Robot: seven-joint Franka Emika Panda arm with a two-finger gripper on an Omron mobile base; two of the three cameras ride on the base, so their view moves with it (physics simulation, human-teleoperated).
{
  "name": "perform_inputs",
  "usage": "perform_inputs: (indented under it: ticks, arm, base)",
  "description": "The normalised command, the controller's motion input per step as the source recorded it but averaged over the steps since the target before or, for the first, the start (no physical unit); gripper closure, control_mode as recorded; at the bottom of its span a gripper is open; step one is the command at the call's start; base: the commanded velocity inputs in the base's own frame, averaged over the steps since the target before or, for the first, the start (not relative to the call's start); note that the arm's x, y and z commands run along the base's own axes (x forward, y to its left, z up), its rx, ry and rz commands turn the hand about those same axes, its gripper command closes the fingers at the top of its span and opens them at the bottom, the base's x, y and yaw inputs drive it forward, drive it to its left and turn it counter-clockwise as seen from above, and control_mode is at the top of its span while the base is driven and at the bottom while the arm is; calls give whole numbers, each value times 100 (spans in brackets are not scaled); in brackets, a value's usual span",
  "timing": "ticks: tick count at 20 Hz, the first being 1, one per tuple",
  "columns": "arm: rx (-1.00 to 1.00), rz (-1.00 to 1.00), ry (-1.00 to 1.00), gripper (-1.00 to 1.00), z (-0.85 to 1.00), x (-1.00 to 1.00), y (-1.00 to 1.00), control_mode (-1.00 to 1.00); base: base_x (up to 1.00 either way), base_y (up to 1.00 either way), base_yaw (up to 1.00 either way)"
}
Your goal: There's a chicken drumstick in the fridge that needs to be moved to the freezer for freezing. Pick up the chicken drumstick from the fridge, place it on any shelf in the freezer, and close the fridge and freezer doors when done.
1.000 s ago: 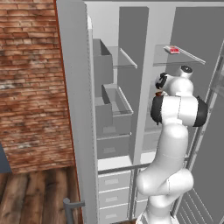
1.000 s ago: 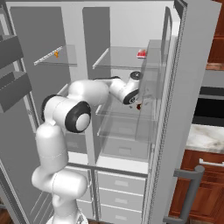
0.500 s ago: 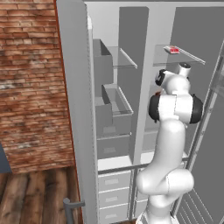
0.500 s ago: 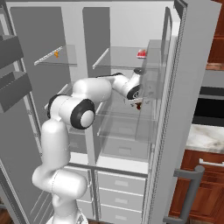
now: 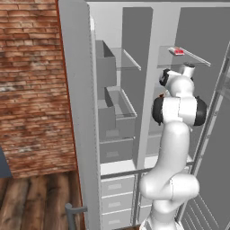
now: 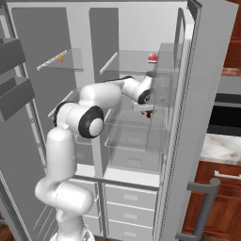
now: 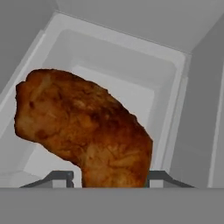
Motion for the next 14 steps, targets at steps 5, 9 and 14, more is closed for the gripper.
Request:
perform_inputs:
  ticks: [5, 9, 14]
  arm:
    - [0, 1, 0, 100, -100, -38, 64, -100]
    - [0, 4, -1, 100, -100, -64, 41, -100]
    - [0, 2, -4, 100, -84, -98, 8, -100]
  base:
    - [0, 0, 0]
    - [0, 0, 0]
    - [0, 0, 0]
